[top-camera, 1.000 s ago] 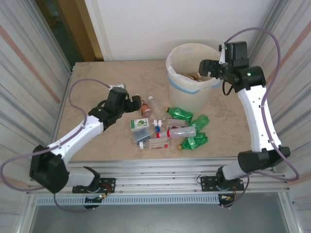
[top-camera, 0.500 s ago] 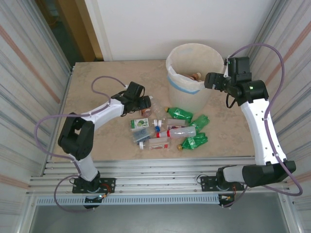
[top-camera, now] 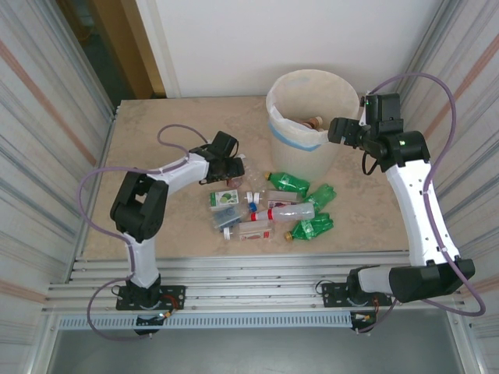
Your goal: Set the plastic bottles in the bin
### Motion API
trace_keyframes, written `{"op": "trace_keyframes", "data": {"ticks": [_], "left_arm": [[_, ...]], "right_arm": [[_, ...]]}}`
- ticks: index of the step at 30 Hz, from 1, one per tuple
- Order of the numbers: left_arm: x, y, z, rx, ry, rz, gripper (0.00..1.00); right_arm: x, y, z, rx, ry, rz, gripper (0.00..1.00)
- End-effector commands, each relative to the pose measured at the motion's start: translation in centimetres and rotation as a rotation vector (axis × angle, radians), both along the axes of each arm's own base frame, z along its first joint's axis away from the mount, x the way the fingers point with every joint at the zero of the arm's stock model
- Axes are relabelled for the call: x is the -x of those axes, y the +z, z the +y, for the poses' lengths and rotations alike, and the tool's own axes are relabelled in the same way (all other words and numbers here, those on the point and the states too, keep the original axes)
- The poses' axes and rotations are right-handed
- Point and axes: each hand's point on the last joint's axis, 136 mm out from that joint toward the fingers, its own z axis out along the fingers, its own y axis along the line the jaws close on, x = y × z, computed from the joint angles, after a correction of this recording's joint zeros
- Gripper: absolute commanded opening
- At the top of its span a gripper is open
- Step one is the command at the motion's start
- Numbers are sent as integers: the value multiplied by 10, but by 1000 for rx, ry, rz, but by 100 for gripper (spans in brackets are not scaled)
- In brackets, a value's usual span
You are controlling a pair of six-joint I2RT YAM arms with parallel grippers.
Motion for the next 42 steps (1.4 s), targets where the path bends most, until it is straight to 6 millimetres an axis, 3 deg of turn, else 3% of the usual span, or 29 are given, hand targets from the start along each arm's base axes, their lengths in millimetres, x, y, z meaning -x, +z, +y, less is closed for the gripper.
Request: {"op": "trace_keyframes", "data": {"ticks": [1,20,27,34,42], "left_arm": [[-5,-1,4,8,27,20,80],[-15,-29,27,-22,94,77,71],[-13,-32,35,-51,108,86,61],[-12,-25,47,-88,117,61,47],[-12,7,59,-111,101,-42,41]], "right_arm": [[1,4,-1,-33,-15,-19,98],[-3,-1,6,-61,2,-11,98],[-3,-1,6,-63,4,-9,98],[-5,-2,8,-74,8,-9,98],[-4,7,10,-88,16,-36,98]]}}
